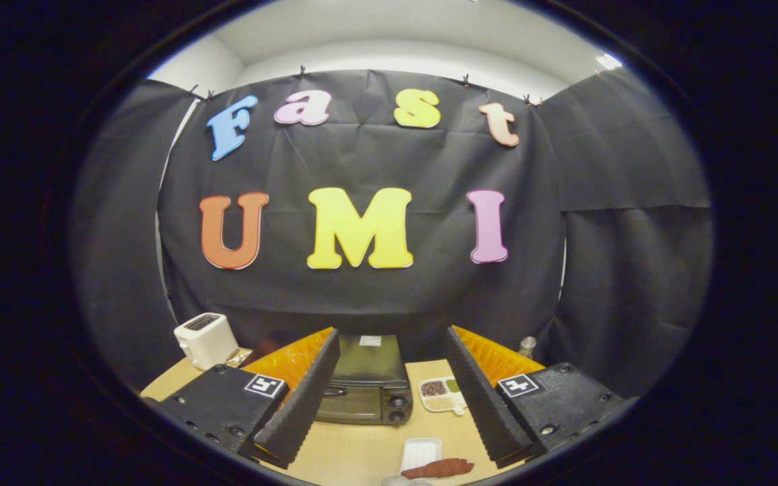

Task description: Open the toaster oven, put the food inside, and close the toaster oven door.

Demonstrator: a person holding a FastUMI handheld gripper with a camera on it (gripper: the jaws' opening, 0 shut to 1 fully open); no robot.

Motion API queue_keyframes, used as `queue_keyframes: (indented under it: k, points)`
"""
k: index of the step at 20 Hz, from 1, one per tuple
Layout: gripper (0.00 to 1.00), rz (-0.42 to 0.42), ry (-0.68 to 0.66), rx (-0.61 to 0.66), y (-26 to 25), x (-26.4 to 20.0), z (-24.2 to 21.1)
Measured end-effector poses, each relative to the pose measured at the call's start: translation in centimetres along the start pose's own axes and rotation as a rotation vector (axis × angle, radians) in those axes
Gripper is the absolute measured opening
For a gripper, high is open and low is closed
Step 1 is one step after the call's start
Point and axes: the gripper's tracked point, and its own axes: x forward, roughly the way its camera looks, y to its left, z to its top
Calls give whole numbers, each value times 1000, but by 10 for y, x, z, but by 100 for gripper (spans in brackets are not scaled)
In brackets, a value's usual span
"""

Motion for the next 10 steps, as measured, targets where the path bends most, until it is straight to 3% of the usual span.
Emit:
queue_keyframes:
  k: [5,10]
  points:
    - [100,77,61,7,69,52,-55]
    - [100,79,134,-25,102,101,-105]
